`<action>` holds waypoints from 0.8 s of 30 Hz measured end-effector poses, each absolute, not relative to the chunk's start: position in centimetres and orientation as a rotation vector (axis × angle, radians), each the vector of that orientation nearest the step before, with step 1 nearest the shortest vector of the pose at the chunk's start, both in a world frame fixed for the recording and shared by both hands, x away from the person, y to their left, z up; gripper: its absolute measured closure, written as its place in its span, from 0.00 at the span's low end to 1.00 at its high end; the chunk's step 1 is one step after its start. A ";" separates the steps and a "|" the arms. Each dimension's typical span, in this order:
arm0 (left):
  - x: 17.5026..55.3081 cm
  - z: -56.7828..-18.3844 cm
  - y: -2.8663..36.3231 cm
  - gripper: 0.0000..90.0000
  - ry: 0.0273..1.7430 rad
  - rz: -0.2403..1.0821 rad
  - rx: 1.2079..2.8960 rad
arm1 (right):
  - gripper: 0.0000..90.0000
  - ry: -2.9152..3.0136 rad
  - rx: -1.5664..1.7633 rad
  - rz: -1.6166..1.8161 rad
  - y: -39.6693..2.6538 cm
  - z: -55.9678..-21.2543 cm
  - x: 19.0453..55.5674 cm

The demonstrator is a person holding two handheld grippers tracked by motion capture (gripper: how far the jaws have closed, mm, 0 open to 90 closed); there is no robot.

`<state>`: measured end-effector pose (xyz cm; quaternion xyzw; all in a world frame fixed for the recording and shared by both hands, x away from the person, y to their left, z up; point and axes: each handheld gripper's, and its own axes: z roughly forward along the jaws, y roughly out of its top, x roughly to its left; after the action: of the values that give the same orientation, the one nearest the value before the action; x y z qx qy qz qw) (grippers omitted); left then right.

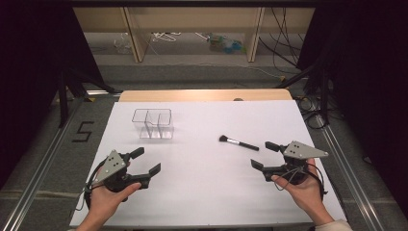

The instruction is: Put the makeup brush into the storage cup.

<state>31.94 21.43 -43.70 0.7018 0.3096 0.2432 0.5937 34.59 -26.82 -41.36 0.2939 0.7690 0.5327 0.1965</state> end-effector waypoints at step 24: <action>31.9 -43.7 21.4 0.19 0.715 0.573 1.648 | 0.23 2.292 0.807 1.145 -25.8 -41.6 36.9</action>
<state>31.93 21.40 -43.75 0.7072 0.3069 0.2460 0.5875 36.86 -25.83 -41.59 0.2928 0.8313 0.4151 0.2256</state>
